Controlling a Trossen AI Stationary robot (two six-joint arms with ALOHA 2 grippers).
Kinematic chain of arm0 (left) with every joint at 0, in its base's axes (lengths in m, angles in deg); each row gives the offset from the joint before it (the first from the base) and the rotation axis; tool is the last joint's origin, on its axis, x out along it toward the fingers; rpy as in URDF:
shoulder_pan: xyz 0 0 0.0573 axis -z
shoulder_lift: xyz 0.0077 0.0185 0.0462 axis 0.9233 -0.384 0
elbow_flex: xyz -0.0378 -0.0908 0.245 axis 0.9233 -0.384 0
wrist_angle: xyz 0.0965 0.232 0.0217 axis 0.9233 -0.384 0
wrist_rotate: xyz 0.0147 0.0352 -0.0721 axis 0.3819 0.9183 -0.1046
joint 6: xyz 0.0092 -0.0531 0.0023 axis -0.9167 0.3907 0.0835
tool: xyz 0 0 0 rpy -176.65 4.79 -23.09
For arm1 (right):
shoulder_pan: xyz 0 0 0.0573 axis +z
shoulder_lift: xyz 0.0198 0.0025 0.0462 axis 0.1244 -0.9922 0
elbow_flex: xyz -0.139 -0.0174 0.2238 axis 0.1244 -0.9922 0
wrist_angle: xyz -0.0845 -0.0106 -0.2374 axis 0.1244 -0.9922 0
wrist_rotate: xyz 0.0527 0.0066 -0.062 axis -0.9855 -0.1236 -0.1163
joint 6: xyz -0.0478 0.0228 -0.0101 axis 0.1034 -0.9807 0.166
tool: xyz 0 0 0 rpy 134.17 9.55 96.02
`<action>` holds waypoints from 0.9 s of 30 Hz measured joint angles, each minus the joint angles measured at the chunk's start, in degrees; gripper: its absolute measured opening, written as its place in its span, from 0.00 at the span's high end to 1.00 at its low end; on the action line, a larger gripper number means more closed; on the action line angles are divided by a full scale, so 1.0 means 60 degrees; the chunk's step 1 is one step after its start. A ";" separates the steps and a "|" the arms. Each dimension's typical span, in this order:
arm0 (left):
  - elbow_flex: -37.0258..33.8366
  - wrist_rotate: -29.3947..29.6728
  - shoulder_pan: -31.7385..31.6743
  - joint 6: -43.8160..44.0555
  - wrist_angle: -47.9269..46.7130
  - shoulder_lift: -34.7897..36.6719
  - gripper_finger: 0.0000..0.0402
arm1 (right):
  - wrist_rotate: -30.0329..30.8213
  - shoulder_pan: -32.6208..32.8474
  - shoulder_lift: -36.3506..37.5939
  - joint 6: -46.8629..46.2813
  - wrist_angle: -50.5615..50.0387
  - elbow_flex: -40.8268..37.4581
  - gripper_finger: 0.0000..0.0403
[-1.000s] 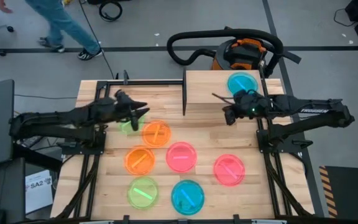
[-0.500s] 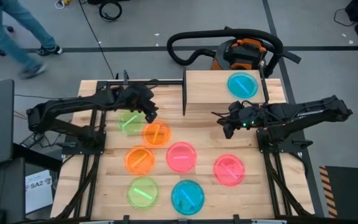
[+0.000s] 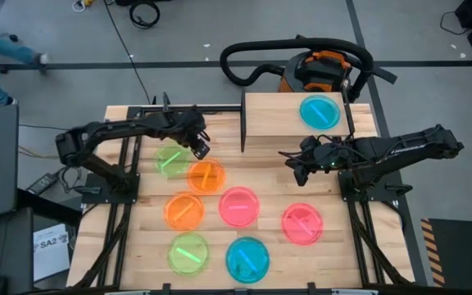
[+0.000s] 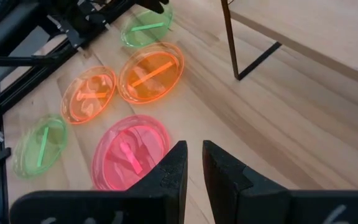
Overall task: Place and stack plates onto a shelf
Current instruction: Put the top orange plate on the shelf
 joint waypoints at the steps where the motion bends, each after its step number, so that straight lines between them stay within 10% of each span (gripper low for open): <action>1: 0.0000 -0.0024 -0.0041 -0.0003 -0.0092 -0.0109 0.64 | 0.0003 0.0000 0.0000 0.0000 0.0007 0.0000 0.86; 27: -0.0007 -0.1407 -0.0232 -0.0353 -0.0212 -0.2192 0.64 | 0.0034 0.0000 0.0000 0.0004 0.0000 0.0002 0.86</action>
